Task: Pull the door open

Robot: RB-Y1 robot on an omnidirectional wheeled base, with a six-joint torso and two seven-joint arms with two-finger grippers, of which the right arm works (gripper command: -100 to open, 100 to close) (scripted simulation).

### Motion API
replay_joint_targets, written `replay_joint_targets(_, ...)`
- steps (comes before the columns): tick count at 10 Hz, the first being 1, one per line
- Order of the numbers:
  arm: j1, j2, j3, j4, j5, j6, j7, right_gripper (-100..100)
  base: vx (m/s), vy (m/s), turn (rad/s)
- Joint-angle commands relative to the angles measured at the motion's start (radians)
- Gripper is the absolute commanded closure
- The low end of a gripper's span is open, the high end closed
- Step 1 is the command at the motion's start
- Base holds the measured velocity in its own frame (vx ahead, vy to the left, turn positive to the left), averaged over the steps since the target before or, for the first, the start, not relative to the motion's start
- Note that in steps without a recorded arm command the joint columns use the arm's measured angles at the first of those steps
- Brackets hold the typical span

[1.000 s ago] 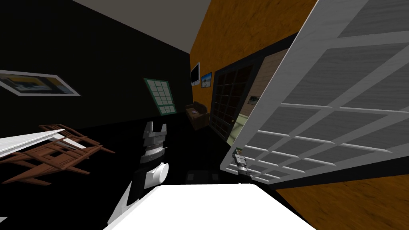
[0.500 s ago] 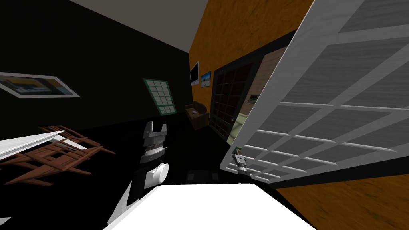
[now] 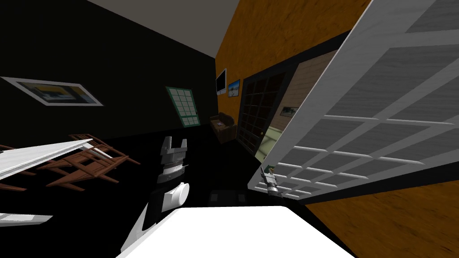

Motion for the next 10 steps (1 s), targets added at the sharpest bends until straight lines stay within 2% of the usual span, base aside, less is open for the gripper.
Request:
replay_joint_targets(1, 0.018, -0.032, -0.007, 0.005, -0.005, 0.019, -0.026, -100, -0.222, 0.03, -0.015)
replay_joint_targets(2, 0.023, -0.04, -0.004, -0.001, -0.004, 0.027, -0.035, -100, -0.197, 0.018, -0.005)
replay_joint_targets(3, 0.023, -0.04, -0.004, -0.001, -0.004, 0.027, -0.035, -100, -0.128, 0.014, -0.041)
replay_joint_targets(4, 0.021, -0.025, 0.008, -0.013, 0.002, 0.032, -0.027, -100, -0.057, 0.026, 0.013)
replay_joint_targets(5, 0.021, -0.013, 0.003, 0.008, 0.002, 0.001, -0.021, -100, -0.048, -0.09, 0.144)
replay_joint_targets(7, 0.021, -0.01, -0.001, 0.016, 0.001, -0.011, -0.017, -100, -0.004, -0.127, 0.095)
replay_joint_targets(8, 0.026, -0.001, 0.016, 0.004, 0.008, -0.006, -0.021, -100, 0.017, -0.032, 0.045)
replay_joint_targets(9, 0.026, -0.001, 0.016, 0.004, 0.008, -0.006, -0.021, 100, -0.004, 0.018, -0.016)
replay_joint_targets(10, 0.026, -0.001, 0.016, 0.004, 0.008, -0.006, -0.021, 100, -0.007, 0.011, -0.035)
